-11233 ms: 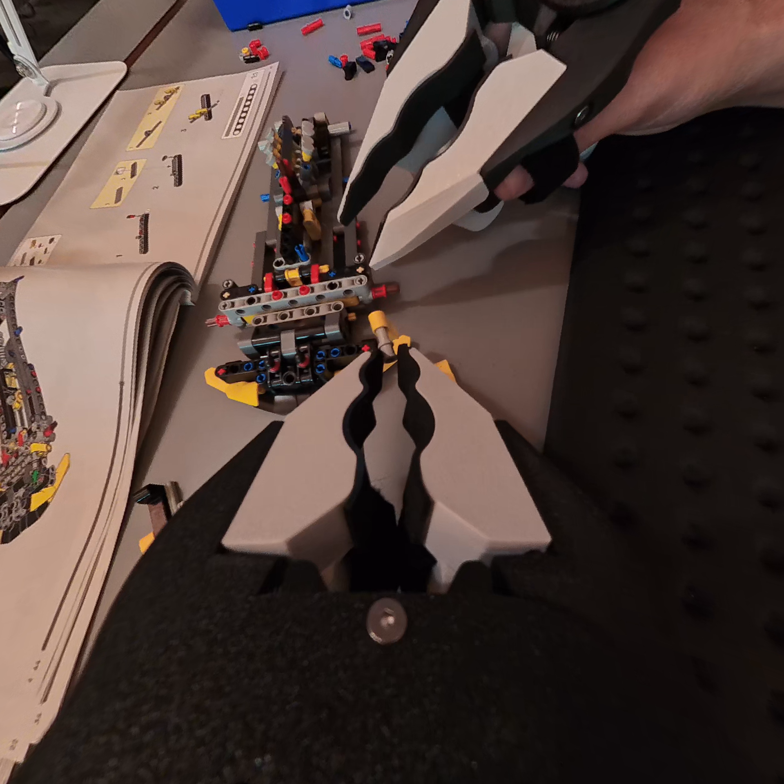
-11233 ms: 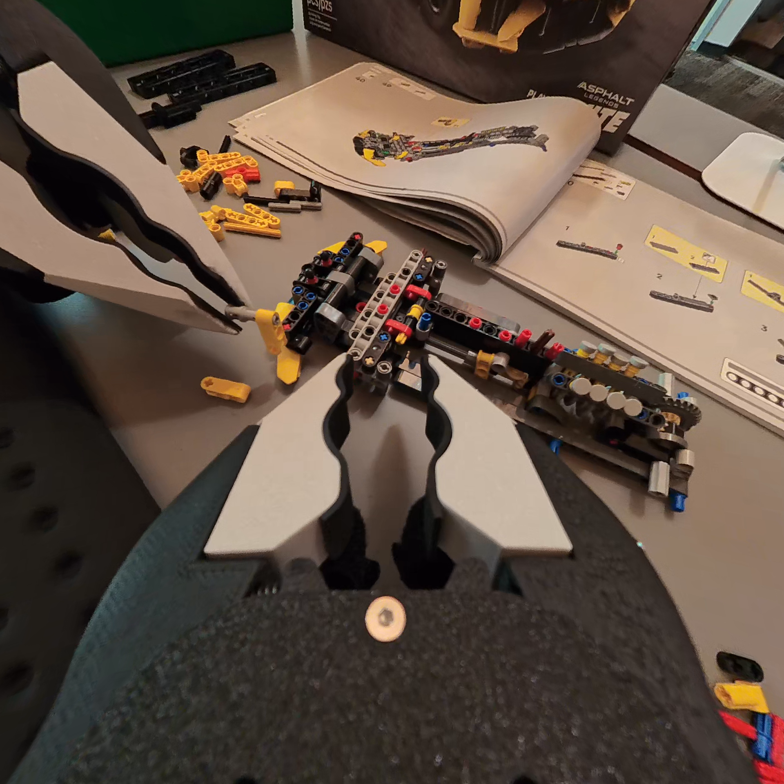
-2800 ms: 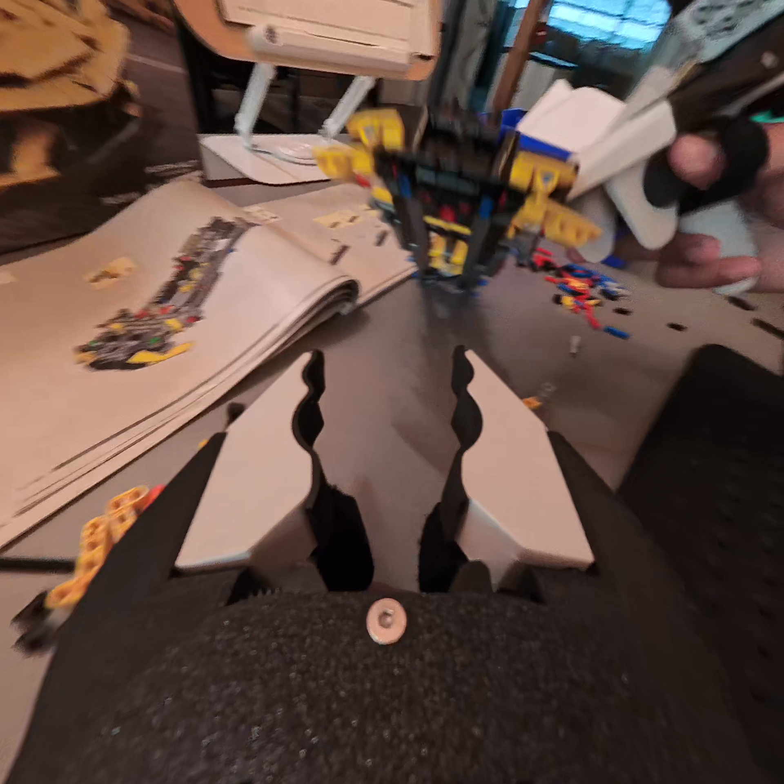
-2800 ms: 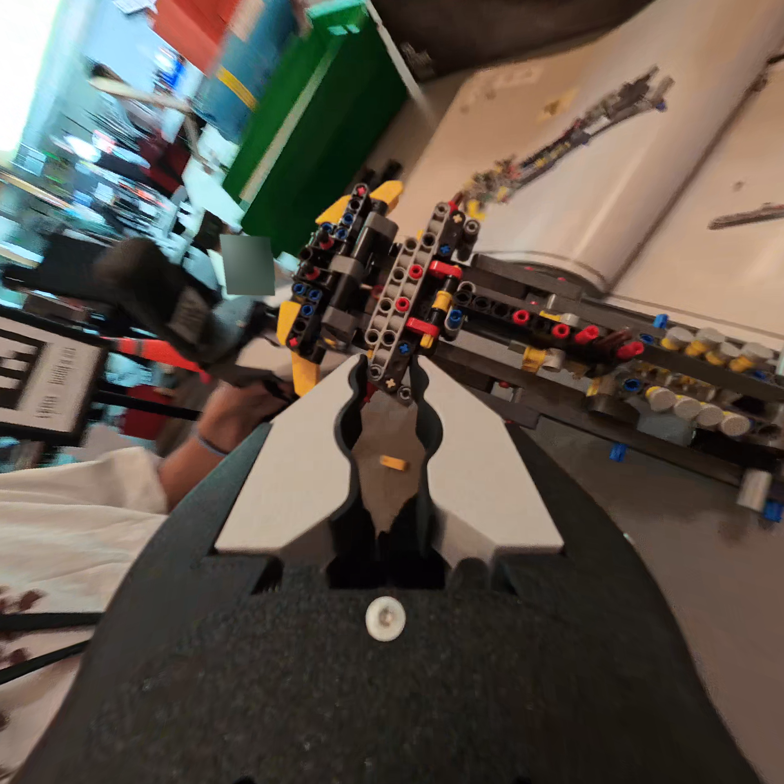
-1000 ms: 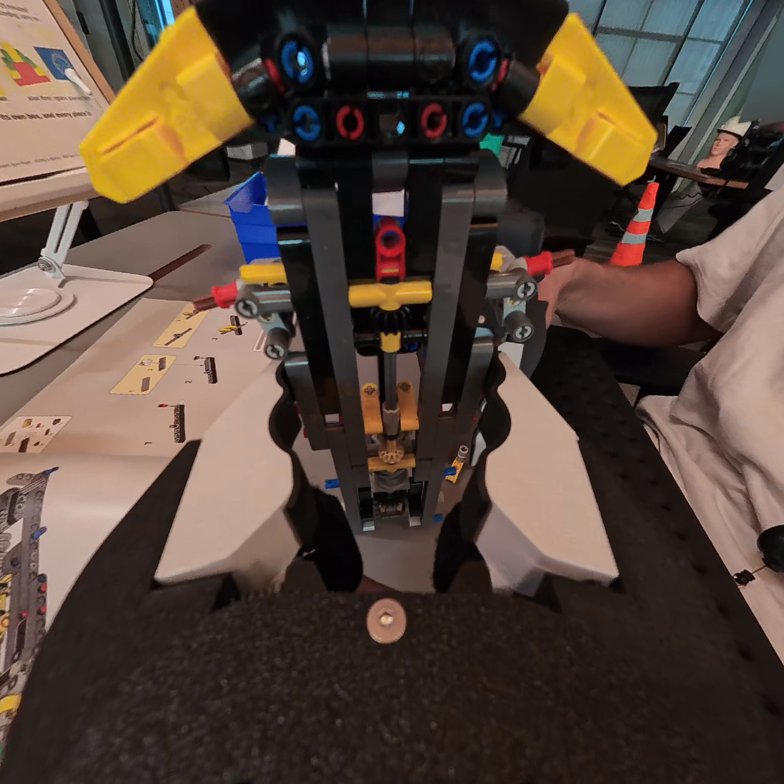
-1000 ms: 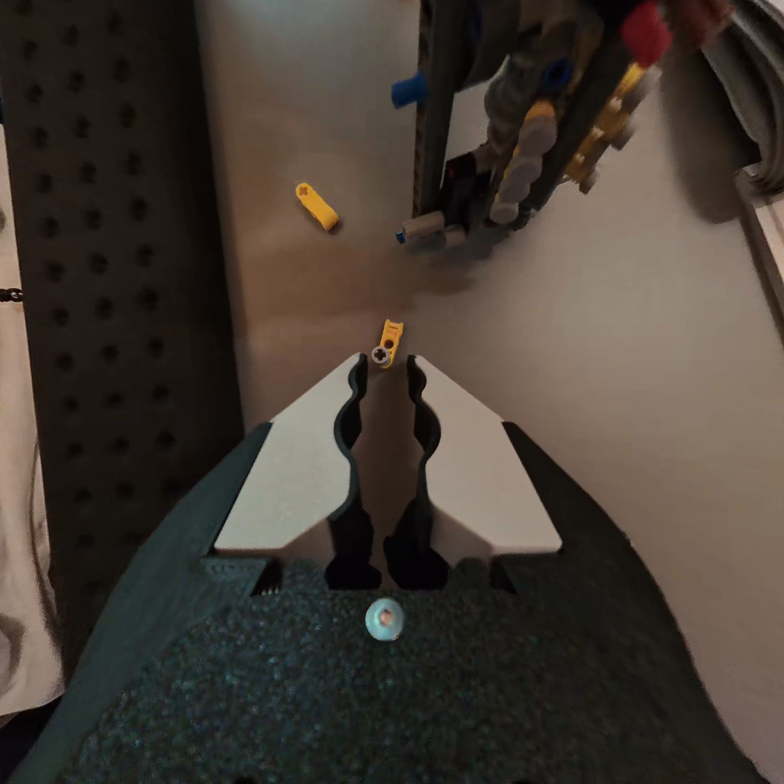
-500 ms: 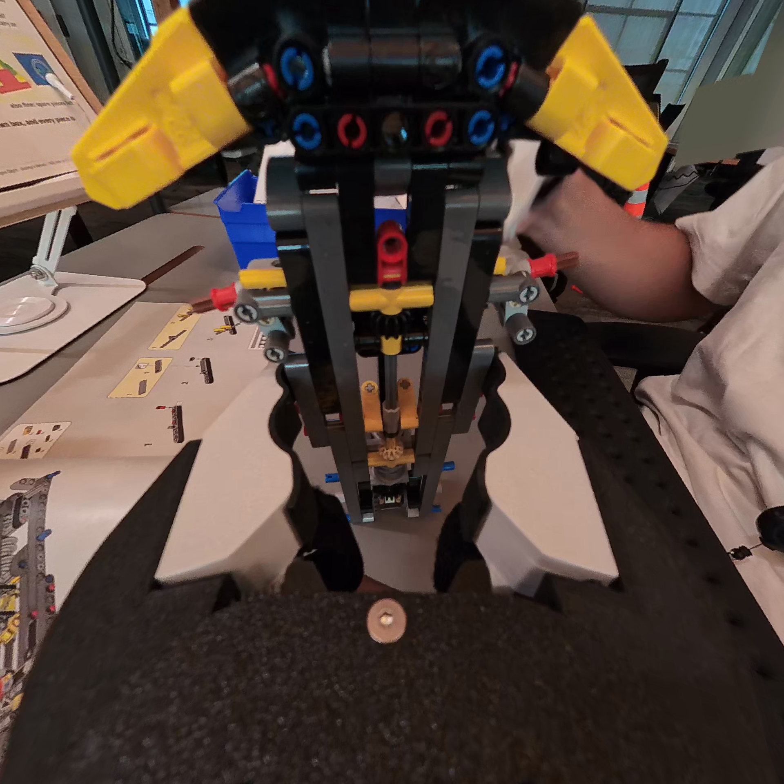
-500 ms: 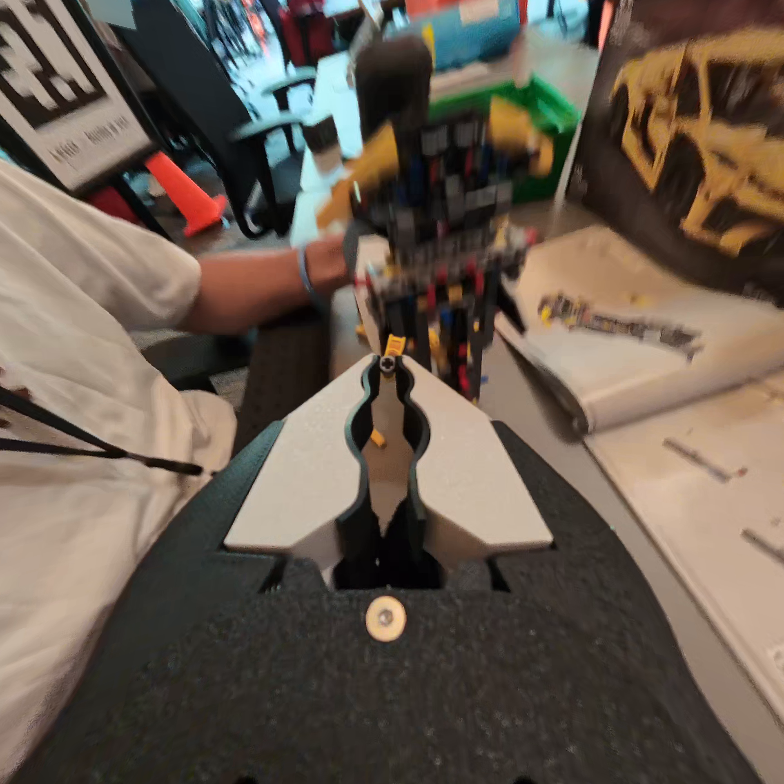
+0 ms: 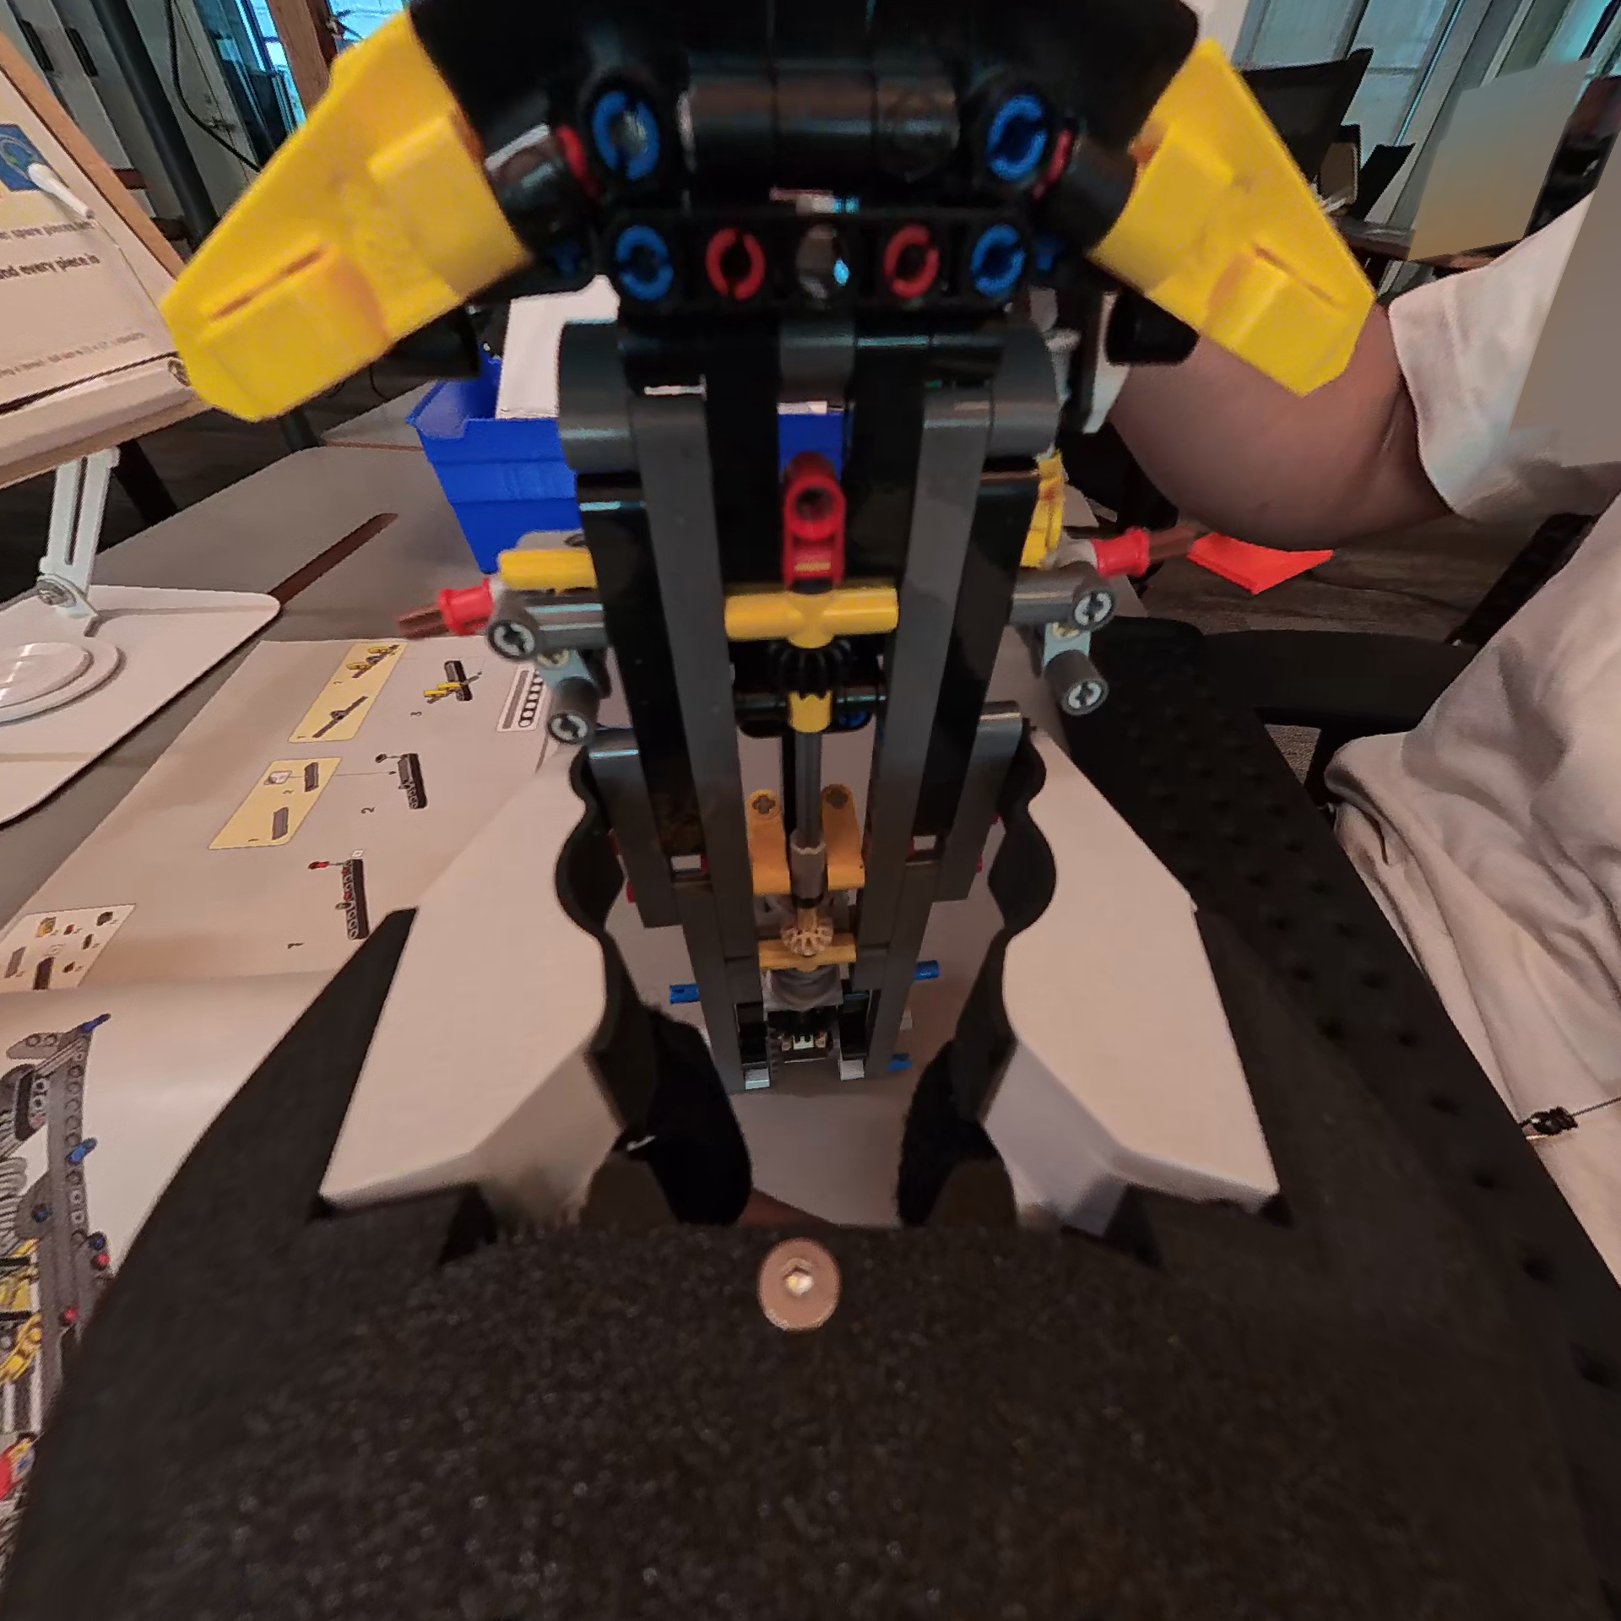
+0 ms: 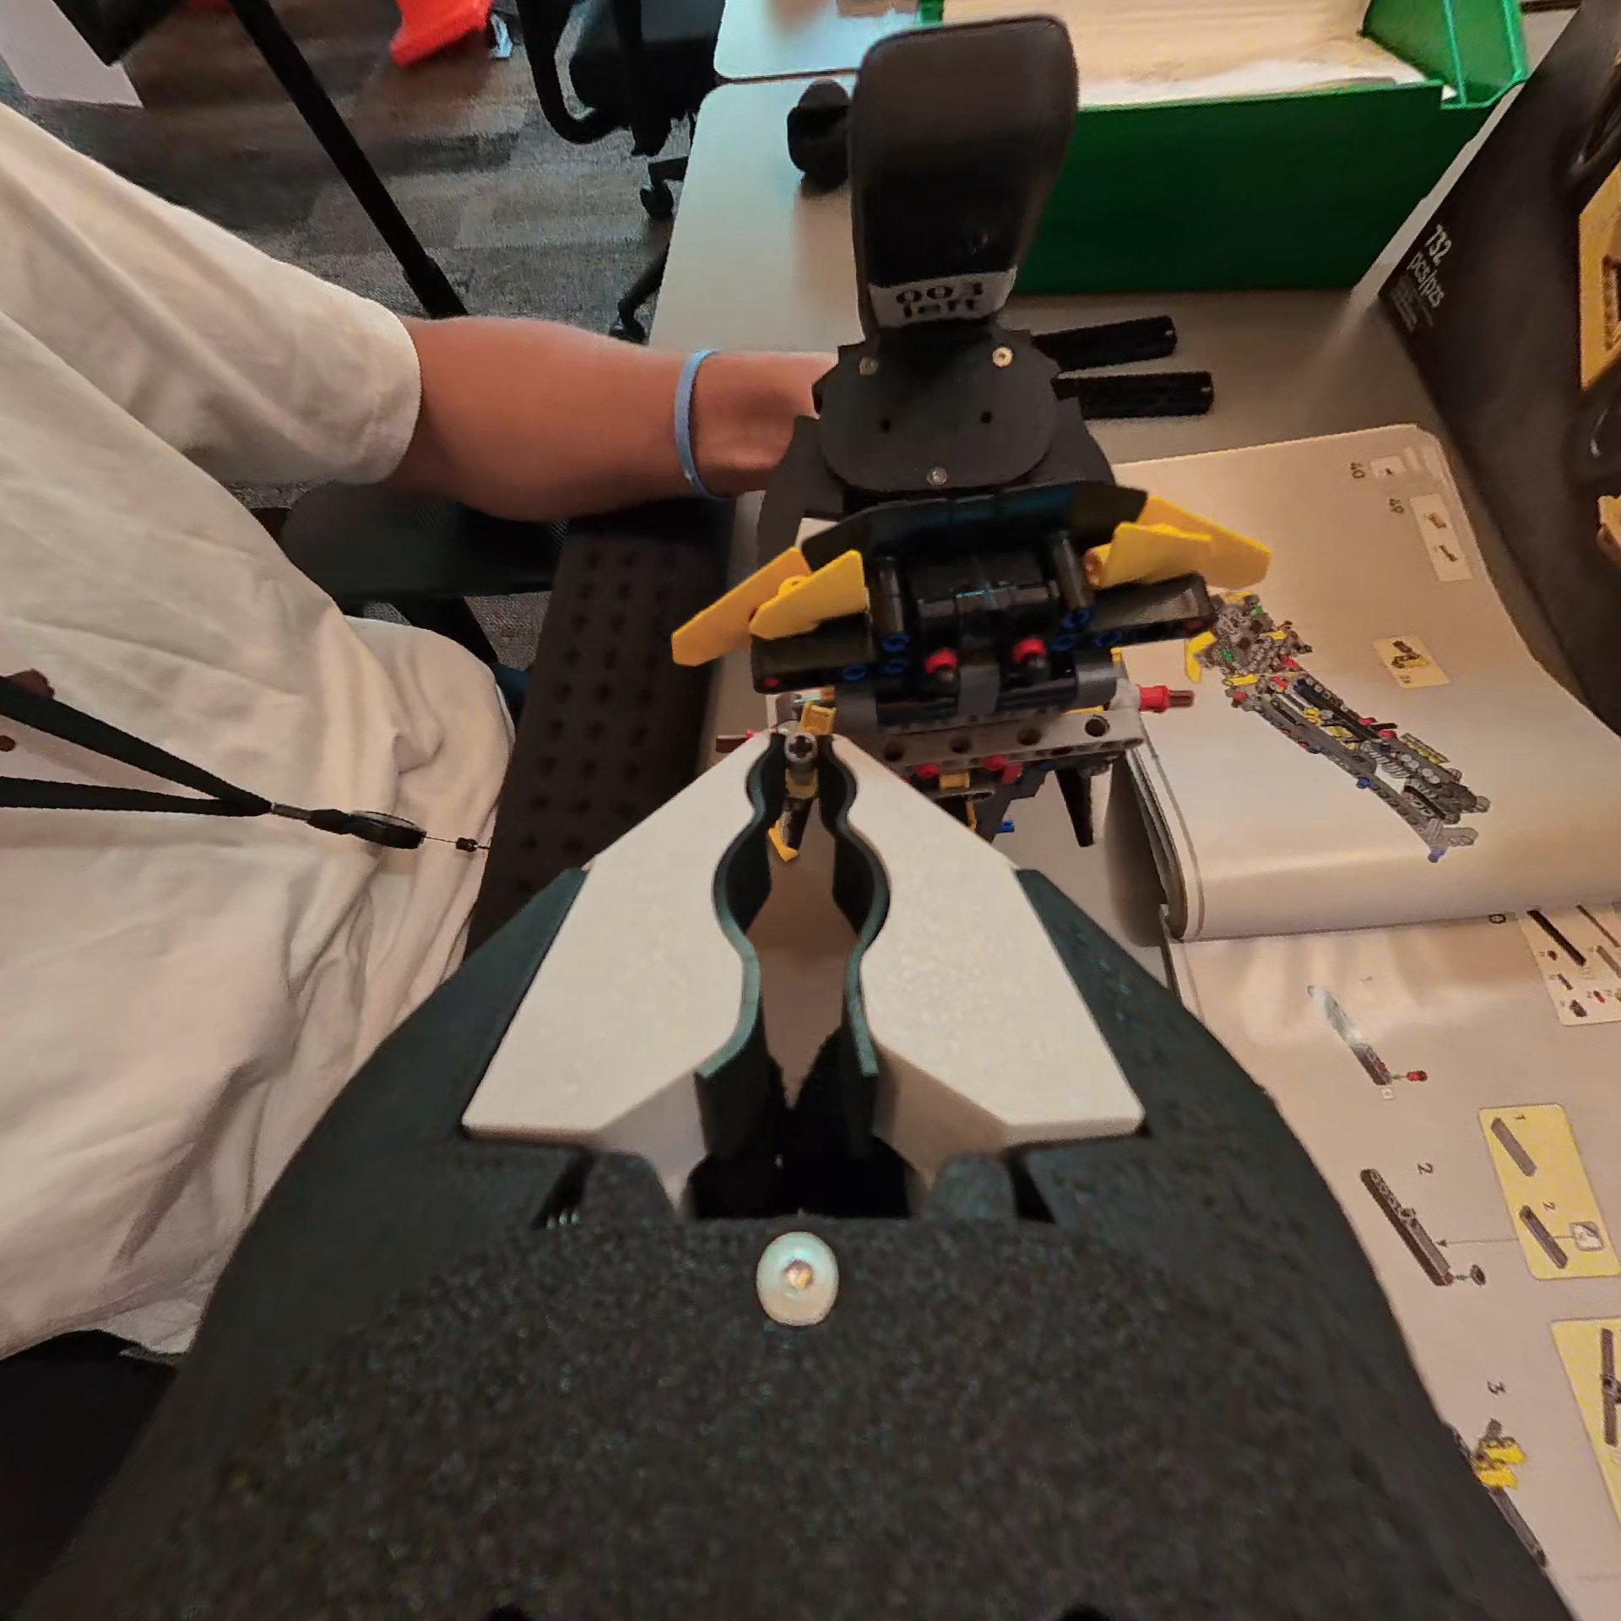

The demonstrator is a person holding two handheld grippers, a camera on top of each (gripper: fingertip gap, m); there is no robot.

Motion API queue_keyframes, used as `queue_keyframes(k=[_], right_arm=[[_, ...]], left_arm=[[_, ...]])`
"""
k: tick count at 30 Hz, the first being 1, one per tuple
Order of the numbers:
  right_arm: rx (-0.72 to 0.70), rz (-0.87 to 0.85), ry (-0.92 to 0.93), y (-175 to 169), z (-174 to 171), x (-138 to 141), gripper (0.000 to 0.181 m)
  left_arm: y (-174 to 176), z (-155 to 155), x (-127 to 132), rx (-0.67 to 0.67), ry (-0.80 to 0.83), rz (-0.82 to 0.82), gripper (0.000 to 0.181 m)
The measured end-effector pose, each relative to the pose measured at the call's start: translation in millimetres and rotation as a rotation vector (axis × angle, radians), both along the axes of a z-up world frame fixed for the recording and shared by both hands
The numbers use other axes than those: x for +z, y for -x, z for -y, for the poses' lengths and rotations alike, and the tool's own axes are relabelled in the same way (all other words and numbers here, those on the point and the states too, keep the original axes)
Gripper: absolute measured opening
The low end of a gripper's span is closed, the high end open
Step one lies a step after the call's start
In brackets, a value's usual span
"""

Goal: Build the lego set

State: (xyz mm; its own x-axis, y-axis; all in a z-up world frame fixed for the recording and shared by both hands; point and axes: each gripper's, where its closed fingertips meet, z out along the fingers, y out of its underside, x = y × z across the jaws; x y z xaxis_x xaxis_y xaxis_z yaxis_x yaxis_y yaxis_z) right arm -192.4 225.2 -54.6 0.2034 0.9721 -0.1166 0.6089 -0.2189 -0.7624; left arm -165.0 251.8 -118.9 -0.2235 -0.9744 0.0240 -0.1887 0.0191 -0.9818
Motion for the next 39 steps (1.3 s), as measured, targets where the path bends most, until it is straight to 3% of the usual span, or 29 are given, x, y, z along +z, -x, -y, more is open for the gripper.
queue_keyframes(k=[18,27,39], right_arm=[[-0.143,-0.069,-0.148,5,-37,-2,0.010],[-0.109,-0.144,-0.088,12,-29,2,0.008],[-0.162,-0.071,-0.055,12,-31,-4,0.007]], left_arm=[[8,-16,4,-0.009,0.138,0.072,0.084],[9,-17,4,0.002,0.138,0.064,0.085],[8,-19,2,0.045,0.101,0.049,0.084]])
